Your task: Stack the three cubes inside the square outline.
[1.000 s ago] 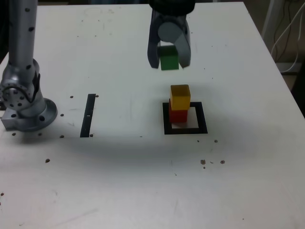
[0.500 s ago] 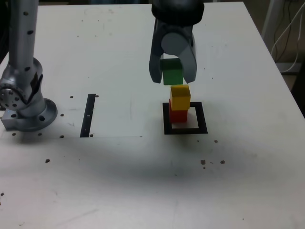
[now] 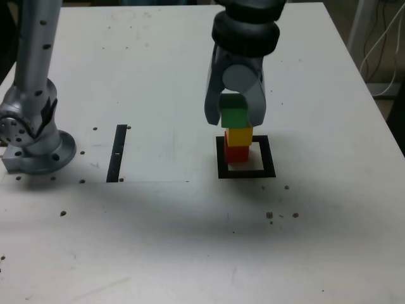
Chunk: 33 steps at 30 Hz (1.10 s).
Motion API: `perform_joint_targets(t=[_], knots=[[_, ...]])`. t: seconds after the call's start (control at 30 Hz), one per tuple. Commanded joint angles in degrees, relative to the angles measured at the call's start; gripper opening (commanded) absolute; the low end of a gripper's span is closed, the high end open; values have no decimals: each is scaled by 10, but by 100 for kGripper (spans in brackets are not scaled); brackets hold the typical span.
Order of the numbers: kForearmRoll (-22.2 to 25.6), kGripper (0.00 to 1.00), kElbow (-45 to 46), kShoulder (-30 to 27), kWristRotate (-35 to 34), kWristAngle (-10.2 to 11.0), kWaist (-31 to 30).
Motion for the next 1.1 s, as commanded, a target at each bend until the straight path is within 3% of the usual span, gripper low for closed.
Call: perform_joint_targets(t=[0.0, 0.13, 0.33, 0.43, 0.87, 1.07], knots=[[-2, 27, -3, 8, 0, 4, -1], [0, 40, -5, 13, 0, 9, -1], [3, 82, -9, 9, 0, 10, -1], [3, 96, -8, 3, 0, 12, -1], [28, 100, 5, -76, -6, 32, -13], [30, 100, 59, -132, -11, 26, -23]])
